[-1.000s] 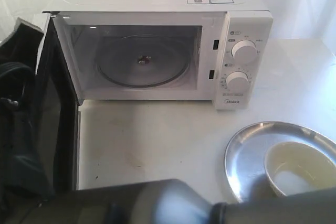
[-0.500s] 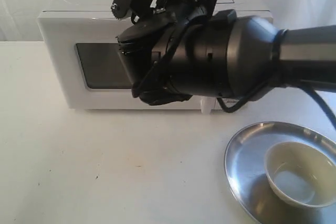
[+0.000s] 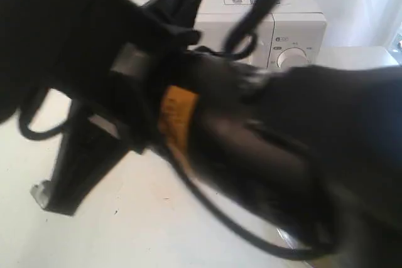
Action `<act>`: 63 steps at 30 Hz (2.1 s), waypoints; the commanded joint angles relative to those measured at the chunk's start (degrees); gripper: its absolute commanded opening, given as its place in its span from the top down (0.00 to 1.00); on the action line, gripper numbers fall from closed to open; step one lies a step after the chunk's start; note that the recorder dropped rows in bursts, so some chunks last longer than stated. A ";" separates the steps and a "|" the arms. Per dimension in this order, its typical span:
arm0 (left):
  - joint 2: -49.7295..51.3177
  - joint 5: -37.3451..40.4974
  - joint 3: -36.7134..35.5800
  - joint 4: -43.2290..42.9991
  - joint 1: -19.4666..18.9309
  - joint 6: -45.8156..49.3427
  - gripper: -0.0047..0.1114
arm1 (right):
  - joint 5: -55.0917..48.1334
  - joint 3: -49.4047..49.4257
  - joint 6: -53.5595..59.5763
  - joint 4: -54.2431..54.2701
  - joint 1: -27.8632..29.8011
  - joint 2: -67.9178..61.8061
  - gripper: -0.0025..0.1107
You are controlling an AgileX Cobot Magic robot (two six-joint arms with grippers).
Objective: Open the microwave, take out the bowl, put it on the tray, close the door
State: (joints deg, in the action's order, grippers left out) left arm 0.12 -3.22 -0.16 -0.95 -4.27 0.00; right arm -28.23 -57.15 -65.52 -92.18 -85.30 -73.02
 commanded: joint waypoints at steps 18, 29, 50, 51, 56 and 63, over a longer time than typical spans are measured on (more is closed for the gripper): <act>-0.12 -0.20 0.16 0.45 0.07 0.00 0.96 | 38.03 10.38 -15.98 0.23 -0.22 21.33 0.98; -0.12 -0.20 0.16 0.45 0.07 0.00 0.96 | 17.82 14.08 -23.08 4.88 6.40 22.68 0.98; -0.12 -0.20 0.16 0.45 0.07 0.00 0.96 | 31.65 48.24 -27.02 6.25 60.36 63.93 0.98; -0.12 -0.20 0.16 0.45 0.07 0.00 0.96 | 31.19 49.63 -27.02 6.25 61.28 65.49 0.98; -0.12 -0.20 0.16 0.45 0.07 0.00 0.96 | 29.77 54.25 -25.82 6.25 62.02 69.57 0.98; -0.12 -0.20 0.16 0.45 0.07 0.00 0.96 | 24.74 55.24 -21.50 6.19 62.02 69.73 0.98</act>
State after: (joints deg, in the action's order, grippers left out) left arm 0.12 -3.22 -0.16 -0.95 -4.27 0.00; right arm -1.20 -2.15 -88.43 -85.72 -23.67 -3.57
